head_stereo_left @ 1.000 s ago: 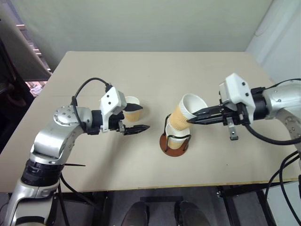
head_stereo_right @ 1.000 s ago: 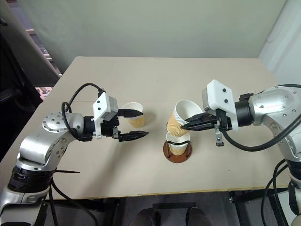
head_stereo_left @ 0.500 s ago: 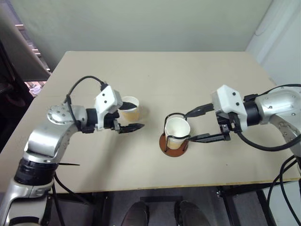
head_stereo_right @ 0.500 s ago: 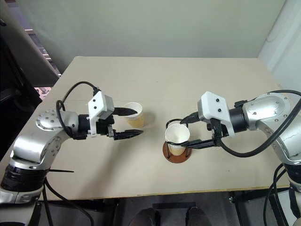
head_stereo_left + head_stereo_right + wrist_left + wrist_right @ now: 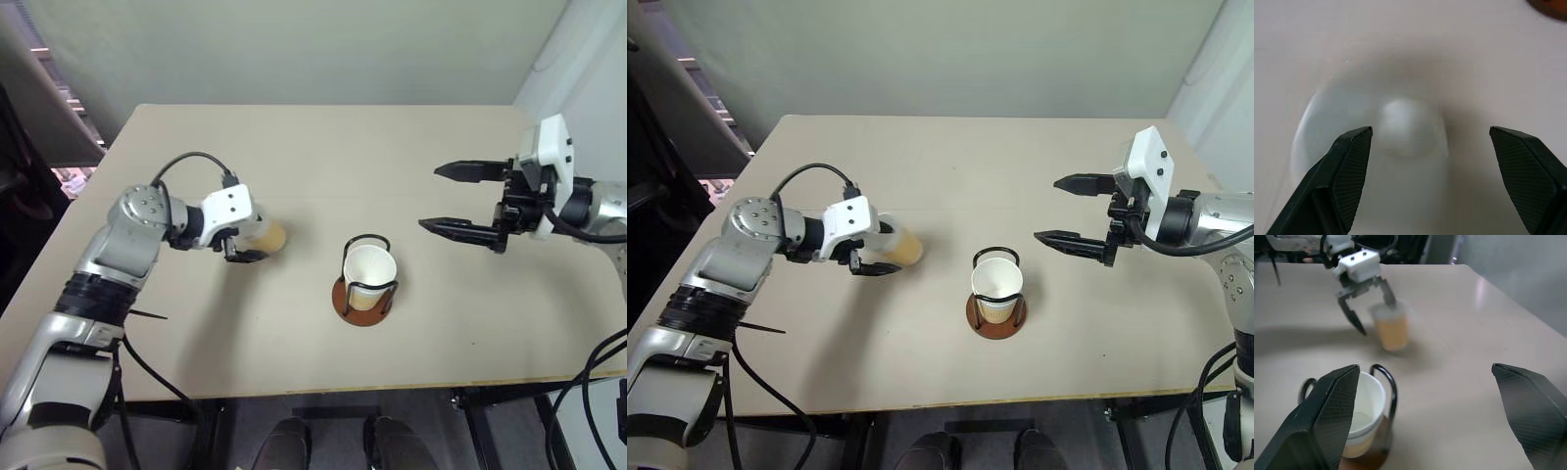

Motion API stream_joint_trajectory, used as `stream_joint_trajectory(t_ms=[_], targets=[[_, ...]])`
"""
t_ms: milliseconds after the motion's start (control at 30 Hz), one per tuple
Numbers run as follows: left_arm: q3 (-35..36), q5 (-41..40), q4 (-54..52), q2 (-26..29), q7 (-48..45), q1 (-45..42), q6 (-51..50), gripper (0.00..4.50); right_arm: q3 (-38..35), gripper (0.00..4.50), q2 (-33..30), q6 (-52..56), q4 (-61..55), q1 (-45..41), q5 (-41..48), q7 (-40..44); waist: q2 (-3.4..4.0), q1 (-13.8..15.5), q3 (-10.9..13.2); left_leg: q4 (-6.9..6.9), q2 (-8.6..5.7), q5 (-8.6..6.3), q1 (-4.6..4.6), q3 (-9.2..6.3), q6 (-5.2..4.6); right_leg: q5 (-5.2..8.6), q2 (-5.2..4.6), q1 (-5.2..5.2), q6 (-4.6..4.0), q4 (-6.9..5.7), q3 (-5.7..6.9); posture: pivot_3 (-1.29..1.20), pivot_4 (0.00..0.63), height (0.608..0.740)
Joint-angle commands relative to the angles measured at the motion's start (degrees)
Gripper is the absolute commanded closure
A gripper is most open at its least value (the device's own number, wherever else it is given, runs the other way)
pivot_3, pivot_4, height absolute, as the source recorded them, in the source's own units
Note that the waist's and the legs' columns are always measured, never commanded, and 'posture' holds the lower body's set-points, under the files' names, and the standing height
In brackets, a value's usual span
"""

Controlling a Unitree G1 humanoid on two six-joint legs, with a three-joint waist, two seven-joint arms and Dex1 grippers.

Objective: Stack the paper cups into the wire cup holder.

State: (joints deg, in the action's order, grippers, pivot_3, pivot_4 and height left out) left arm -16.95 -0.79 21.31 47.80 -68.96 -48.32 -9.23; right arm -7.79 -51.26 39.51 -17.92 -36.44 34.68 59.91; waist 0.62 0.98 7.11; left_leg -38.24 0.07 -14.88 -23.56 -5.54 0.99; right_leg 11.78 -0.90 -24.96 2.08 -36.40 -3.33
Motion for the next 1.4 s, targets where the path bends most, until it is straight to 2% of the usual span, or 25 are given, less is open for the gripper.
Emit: stream_joint_trajectory(t_ms=[33,167,267,433,533,600,767,867,967,1033,1100,1200,1400], targets=[[0.5,1.4,2.3,-1.1,-0.9,-2.7,3.4,0.37,-2.3,0.01,-1.6,-0.5,-2.5,0.7,0.2,-1.1,0.00,0.0,0.0,0.01,0.00,0.00,-0.04,0.00,0.00,0.00,0.00,-0.02,0.01,0.04,0.00,0.00,0.150,0.740],[0.1,3.0,4.9,-2.8,-1.9,-3.6,6.1,0.37,-2.6,0.01,-2.2,-0.5,-3.2,1.6,0.3,-2.1,0.01,0.0,0.0,0.02,0.01,-0.01,-0.17,0.00,-0.02,-0.07,0.00,-0.06,0.13,0.28,0.01,0.00,0.150,0.740],[0.6,3.5,5.6,-3.4,-2.5,-4.0,6.9,0.96,-2.7,0.00,-2.8,-0.5,-3.6,2.3,0.1,-2.7,0.01,0.0,0.0,0.00,0.00,-0.02,-0.23,0.00,-0.04,-0.11,0.00,-0.06,0.20,0.35,0.00,0.00,0.150,0.740],[1.5,3.4,5.2,-3.4,-3.6,-4.3,7.5,2.79,-2.8,0.00,-3.3,-0.9,-3.5,3.0,0.0,-3.1,0.00,0.0,0.0,-0.05,0.00,-0.01,-0.28,0.00,-0.08,-0.15,0.00,-0.08,0.27,0.38,0.00,0.00,0.150,0.740],[3.2,0.6,2.9,-2.9,-6.2,-5.1,6.9,3.95,-3.7,0.00,-3.5,-0.2,-4.6,3.4,2.4,-1.8,0.00,0.0,0.0,-0.08,0.00,0.01,-0.29,0.00,-0.11,-0.17,0.00,-0.08,0.30,0.36,0.00,0.00,0.150,0.740],[5.0,-3.0,0.4,-2.4,-9.8,-5.9,5.5,4.45,-5.1,0.00,-4.2,-0.4,-7.0,5.1,5.0,0.8,0.00,0.2,0.0,-0.10,0.00,0.02,-0.32,0.00,-0.12,-0.18,0.00,-0.09,0.31,0.36,0.01,0.00,0.150,0.740],[10.1,-16.4,-8.1,-1.7,-19.9,-9.9,-4.4,4.45,-12.3,0.00,-4.7,0.5,-12.9,7.7,16.0,3.9,0.00,0.4,0.0,-0.20,-0.05,0.00,-0.53,0.02,-0.16,-0.19,0.01,-0.16,0.35,0.44,0.01,0.00,0.150,0.740],[8.6,-29.0,-14.0,-0.7,-23.4,-14.4,-8.1,4.45,-15.5,0.00,-5.6,3.1,-15.0,6.6,21.8,0.2,-0.01,0.4,0.0,-0.26,-0.06,-0.01,-0.53,0.04,-0.17,-0.21,0.01,-0.14,0.39,0.46,-0.01,0.00,0.150,0.740],[4.0,-35.0,-13.7,-1.8,-23.5,-18.5,-6.6,4.45,-16.4,0.00,-7.0,3.0,-15.4,8.7,20.3,-1.9,0.01,0.6,0.0,-0.36,-0.05,0.00,-0.48,0.02,-0.19,-0.24,0.00,-0.04,0.44,0.43,-0.01,0.00,0.150,0.740],[-0.8,-36.3,-12.4,-3.1,-23.5,-21.3,-3.9,4.45,-17.0,0.00,-7.5,2.8,-16.5,10.6,19.7,-3.1,0.01,0.6,0.0,-0.43,-0.04,-0.06,-0.29,0.01,-0.35,-0.26,-0.06,0.18,0.47,0.41,-0.01,0.00,0.150,0.740],[-6.0,-36.6,-11.2,-3.8,-23.5,-23.5,-0.5,4.45,-17.8,0.00,-7.7,2.9,-17.7,11.9,20.3,-4.7,0.03,0.7,0.0,-0.52,-0.07,-0.32,-0.23,0.01,-0.93,-0.32,-0.11,0.29,0.55,0.37,0.00,0.00,0.150,0.740],[-13.7,-32.9,-8.2,-3.3,-23.5,-25.4,7.0,4.45,-18.5,0.00,-8.4,3.5,-18.9,13.4,20.1,-7.4,0.07,0.5,0.0,-0.75,-0.09,-0.35,-0.24,0.03,-1.05,-0.44,-0.13,0.32,0.61,0.33,-0.01,0.00,0.150,0.740],[-18.9,-30.9,-3.4,-5.5,-23.5,-26.5,13.4,4.45,-23.3,0.00,-8.5,4.2,-22.8,19.4,21.9,-10.9,0.07,0.1,0.0,-0.80,-0.10,-0.36,-0.29,0.04,-1.09,-0.48,-0.12,0.34,0.66,0.38,0.01,0.00,0.150,0.740]])
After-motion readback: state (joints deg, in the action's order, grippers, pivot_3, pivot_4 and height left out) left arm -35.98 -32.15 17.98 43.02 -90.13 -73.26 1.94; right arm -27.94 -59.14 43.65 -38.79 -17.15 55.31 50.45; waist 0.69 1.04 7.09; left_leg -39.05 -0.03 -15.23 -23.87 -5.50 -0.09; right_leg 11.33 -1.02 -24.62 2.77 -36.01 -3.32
